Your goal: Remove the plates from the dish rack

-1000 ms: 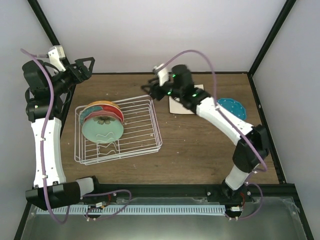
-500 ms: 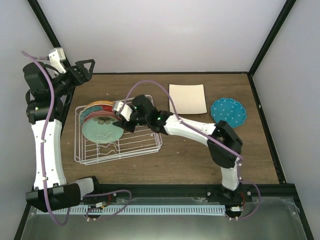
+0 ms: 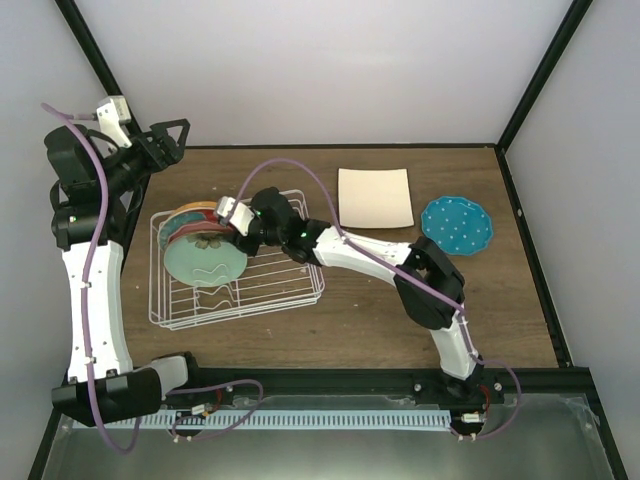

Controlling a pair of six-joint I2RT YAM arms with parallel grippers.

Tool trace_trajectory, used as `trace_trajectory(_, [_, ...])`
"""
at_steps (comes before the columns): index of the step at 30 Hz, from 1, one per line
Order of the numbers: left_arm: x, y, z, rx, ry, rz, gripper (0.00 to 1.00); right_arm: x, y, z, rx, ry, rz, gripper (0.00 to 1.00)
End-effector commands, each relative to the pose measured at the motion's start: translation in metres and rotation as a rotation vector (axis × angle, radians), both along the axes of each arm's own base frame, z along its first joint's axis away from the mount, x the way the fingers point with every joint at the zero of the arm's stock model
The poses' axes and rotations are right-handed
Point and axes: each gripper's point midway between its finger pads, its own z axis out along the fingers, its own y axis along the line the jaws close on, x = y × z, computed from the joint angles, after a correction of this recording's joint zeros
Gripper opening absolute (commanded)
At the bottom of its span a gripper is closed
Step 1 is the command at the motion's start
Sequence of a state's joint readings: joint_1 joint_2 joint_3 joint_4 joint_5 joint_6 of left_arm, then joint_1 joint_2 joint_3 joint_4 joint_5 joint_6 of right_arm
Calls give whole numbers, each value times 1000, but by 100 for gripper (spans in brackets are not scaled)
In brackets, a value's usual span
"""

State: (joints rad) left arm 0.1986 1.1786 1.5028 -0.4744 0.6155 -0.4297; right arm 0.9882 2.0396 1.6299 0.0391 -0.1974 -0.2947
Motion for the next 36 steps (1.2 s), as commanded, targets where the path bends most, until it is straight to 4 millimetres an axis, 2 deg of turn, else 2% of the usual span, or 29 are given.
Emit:
trace_trajectory(1, [-3, -1, 0, 4, -7, -13, 100, -5, 13, 17, 39, -33, 42, 41])
trace_trajectory(10, [-2, -2, -2, -2, -2, -20, 100, -13, 19, -1, 13, -5, 90, 37])
trace_trajectory(17, [-1, -2, -3, -3, 1, -26, 100, -18, 23, -17, -16, 19, 109, 28])
trace_trajectory(20, [-1, -3, -2, -2, -2, -26, 100, -20, 24, -20, -19, 22, 115, 20])
trace_trajectory(22, [-1, -2, -2, 0, -3, -28, 100, -21, 24, -17, -17, 19, 119, 7])
trace_trajectory(23, [-1, -3, -2, 0, -4, -27, 100, -21, 24, -16, -16, 17, 118, 2])
trace_trajectory(27, [-1, -3, -1, -3, -5, -29, 100, -22, 22, 2, 5, -10, 112, 1])
trace_trajectory(31, [-2, -4, 2, -6, -13, -31, 100, -24, 15, 34, 43, -52, 107, 1])
trace_trajectory(36, [-3, -4, 8, -4, -24, -33, 100, -29, -5, 73, 85, -89, 100, 1])
